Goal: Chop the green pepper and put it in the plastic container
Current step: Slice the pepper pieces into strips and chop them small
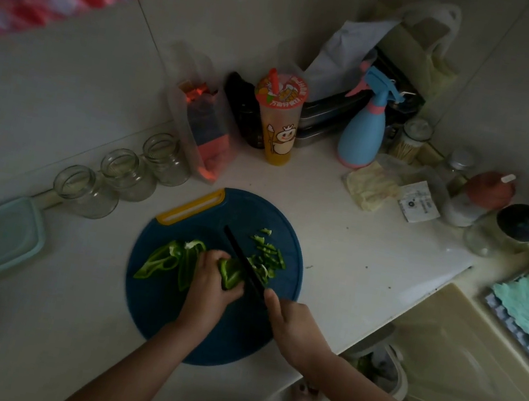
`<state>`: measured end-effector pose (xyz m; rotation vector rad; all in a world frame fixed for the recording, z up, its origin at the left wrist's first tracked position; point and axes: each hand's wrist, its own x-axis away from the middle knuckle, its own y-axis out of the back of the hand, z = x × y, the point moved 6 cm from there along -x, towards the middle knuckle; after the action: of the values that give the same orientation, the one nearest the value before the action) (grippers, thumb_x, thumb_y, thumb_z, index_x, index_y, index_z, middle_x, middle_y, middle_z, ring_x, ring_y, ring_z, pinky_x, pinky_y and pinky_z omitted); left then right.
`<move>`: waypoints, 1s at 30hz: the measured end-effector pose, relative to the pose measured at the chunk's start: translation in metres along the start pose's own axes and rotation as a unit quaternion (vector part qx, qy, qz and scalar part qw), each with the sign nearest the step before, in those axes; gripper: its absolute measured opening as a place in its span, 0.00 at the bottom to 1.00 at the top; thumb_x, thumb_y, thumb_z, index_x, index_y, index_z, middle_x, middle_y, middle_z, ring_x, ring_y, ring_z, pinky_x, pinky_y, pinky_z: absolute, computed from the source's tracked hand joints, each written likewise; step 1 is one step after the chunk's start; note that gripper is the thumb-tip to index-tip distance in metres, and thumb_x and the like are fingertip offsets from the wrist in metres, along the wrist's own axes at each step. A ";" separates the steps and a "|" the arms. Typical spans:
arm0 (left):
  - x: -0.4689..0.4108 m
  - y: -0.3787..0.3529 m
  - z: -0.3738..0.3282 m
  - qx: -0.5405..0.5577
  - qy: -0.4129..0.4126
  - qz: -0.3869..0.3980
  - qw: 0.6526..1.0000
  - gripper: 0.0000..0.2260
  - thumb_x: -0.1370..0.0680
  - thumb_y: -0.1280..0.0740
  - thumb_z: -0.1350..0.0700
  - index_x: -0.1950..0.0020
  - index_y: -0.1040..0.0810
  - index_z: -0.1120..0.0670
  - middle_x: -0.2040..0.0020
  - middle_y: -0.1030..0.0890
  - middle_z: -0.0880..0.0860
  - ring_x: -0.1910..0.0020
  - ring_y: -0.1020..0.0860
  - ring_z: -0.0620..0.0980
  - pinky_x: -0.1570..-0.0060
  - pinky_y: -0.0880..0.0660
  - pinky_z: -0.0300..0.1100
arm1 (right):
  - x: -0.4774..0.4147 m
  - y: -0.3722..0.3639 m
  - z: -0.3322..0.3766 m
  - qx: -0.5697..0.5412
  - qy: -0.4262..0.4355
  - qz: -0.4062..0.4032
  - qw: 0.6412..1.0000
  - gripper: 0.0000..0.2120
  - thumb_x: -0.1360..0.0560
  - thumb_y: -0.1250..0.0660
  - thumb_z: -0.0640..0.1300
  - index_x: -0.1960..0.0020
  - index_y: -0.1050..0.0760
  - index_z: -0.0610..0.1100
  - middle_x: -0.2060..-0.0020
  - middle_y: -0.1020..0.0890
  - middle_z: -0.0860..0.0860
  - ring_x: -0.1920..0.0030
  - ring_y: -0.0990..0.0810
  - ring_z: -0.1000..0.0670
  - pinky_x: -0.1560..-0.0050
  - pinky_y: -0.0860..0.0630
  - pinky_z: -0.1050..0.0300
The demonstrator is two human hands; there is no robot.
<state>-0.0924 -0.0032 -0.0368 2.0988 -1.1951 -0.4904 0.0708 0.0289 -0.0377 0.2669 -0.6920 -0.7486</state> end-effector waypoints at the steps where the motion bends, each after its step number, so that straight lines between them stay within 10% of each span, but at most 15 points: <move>1: -0.001 0.000 0.000 -0.003 0.000 0.004 1.000 0.20 0.34 0.24 0.63 0.46 0.27 0.62 0.50 0.31 0.51 0.51 0.29 0.50 0.51 0.36 0.35 | 0.002 -0.001 0.001 0.019 0.016 -0.002 1.000 0.26 0.20 0.53 0.60 0.67 0.34 0.43 0.72 0.28 0.50 0.69 0.28 0.50 0.64 0.33 0.59; 9: -0.001 -0.003 0.000 -0.016 0.002 0.012 1.000 0.23 0.39 0.21 0.62 0.50 0.27 0.63 0.49 0.28 0.59 0.47 0.27 0.59 0.43 0.29 0.53 | 0.007 -0.007 0.004 0.114 0.058 -0.022 0.992 0.22 0.20 0.54 0.60 0.58 0.32 0.46 0.64 0.24 0.46 0.59 0.22 0.42 0.57 0.28 0.51; 30: 0.001 -0.002 -0.002 -0.013 0.010 0.001 1.000 0.22 0.40 0.20 0.58 0.58 0.32 0.56 0.55 0.31 0.52 0.54 0.25 0.57 0.54 0.29 0.46 | 0.006 -0.011 0.016 0.186 0.010 -0.018 0.982 0.22 0.19 0.56 0.60 0.56 0.32 0.47 0.53 0.19 0.43 0.51 0.21 0.40 0.54 0.28 0.53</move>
<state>-0.0893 -0.0025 -0.0367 2.0759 -1.1731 -0.4795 0.0573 0.0170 -0.0285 0.6283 -0.8083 -0.6459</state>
